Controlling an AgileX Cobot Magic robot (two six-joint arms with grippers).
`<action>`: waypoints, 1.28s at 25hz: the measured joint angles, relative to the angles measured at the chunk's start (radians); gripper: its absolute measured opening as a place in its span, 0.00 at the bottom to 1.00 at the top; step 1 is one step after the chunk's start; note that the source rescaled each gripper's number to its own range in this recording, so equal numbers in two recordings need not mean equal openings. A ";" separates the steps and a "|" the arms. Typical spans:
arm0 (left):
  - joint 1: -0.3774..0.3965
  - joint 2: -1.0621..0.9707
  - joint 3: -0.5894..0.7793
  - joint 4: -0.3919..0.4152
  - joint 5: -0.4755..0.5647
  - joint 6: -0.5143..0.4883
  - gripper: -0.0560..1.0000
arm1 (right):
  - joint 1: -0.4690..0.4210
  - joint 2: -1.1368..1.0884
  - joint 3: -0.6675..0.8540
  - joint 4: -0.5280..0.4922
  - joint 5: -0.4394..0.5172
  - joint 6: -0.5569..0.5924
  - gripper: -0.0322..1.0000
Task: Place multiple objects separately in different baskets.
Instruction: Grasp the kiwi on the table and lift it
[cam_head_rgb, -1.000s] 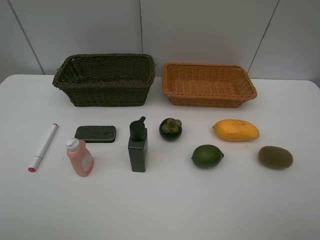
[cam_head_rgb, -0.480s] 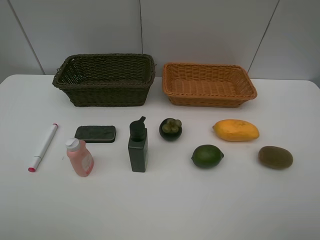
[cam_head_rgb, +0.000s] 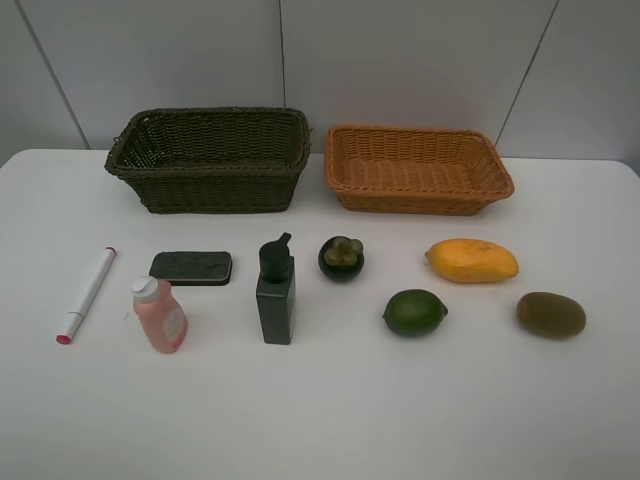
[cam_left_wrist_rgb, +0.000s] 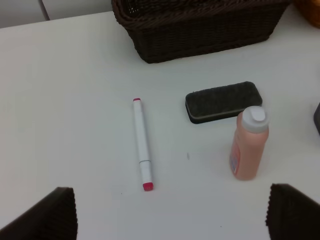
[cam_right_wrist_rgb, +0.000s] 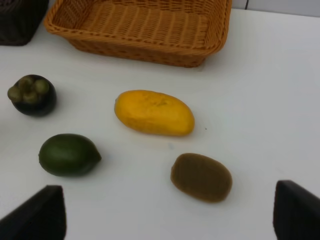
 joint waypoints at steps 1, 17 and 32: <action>0.000 0.000 0.000 0.000 0.000 0.000 1.00 | 0.000 0.045 -0.017 0.000 -0.002 -0.016 1.00; 0.000 0.000 0.000 0.000 0.000 0.000 1.00 | 0.000 0.619 -0.153 -0.178 -0.014 -0.402 1.00; 0.000 0.000 0.000 0.000 0.000 0.000 1.00 | 0.000 0.941 -0.154 -0.241 -0.111 -0.767 1.00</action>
